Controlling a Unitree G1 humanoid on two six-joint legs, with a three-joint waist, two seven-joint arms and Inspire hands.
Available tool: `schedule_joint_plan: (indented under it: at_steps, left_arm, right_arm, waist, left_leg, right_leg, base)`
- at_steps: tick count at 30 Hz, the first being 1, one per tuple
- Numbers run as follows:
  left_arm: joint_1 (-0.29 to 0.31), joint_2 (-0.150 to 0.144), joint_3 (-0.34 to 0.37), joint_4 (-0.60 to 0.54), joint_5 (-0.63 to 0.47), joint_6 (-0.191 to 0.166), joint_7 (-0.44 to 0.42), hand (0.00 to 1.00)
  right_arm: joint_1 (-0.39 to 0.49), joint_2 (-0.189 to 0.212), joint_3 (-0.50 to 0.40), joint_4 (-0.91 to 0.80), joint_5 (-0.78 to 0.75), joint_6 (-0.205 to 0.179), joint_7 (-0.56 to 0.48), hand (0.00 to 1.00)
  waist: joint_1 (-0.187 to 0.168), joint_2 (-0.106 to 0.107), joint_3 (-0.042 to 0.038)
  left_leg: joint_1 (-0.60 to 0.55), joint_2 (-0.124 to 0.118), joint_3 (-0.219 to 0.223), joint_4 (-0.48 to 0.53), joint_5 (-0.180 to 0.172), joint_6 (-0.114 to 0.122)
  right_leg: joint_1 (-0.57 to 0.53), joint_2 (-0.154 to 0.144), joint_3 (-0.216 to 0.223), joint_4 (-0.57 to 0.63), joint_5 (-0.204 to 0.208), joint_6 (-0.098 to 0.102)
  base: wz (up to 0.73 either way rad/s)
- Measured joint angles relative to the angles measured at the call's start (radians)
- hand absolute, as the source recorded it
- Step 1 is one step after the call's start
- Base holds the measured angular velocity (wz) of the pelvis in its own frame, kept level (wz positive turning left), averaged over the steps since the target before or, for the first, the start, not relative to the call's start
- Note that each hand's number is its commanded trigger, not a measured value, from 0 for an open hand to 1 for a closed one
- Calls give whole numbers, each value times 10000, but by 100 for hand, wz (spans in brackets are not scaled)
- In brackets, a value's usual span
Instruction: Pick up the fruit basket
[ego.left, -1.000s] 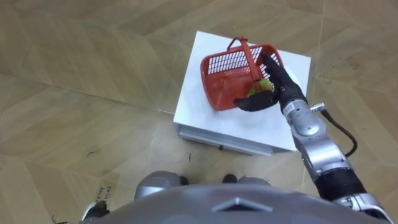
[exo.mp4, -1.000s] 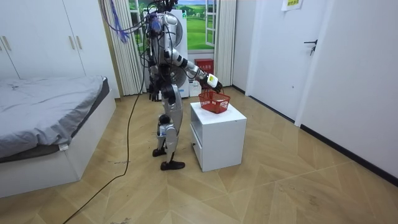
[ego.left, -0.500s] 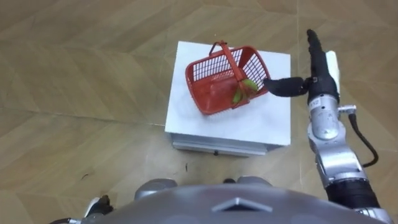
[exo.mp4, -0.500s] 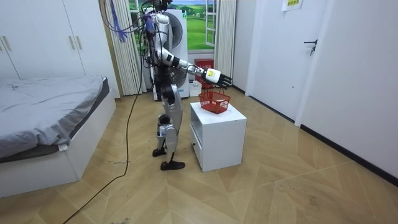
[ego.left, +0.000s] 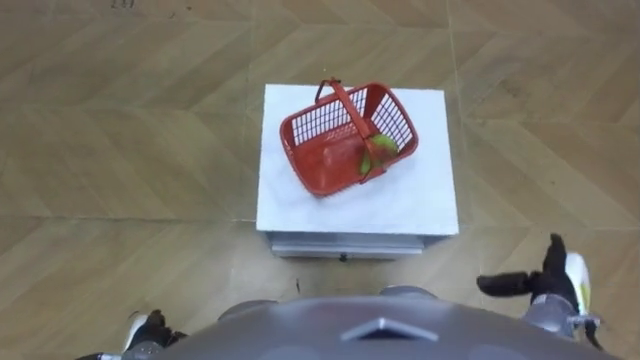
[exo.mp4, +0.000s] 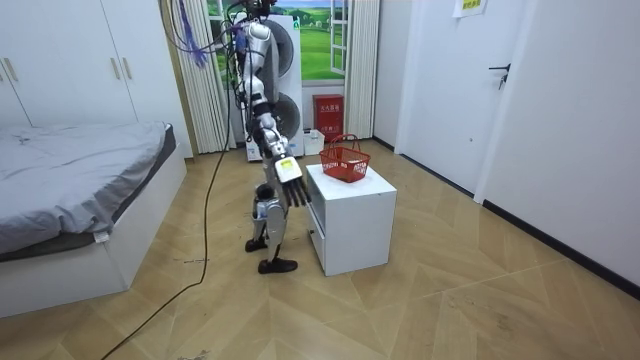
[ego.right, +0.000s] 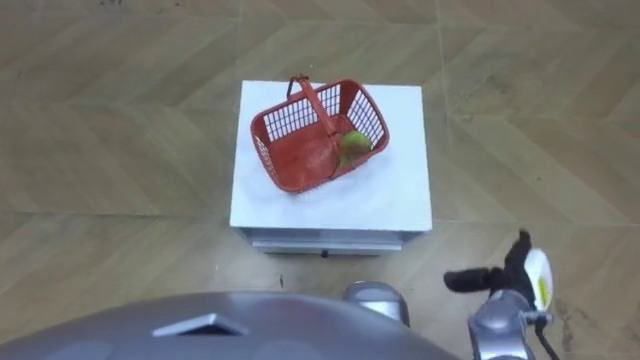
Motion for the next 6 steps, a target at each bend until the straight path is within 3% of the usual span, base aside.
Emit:
schedule_joint_plan:
  at_steps: [6]
  left_arm:
    - [-11, -58, 61, 13, 42, 142, -177, 0]
  right_arm:
    - [-171, 185, 7, 1361, 419, 691, 1391, 0]
  waist:
    - [-73, -20, 26]
  left_leg:
    - [138, -3, -184, -47, -21, -25]
  right_leg:
    - [200, -6, -160, 21, -12, -3]
  base:
    - [5]
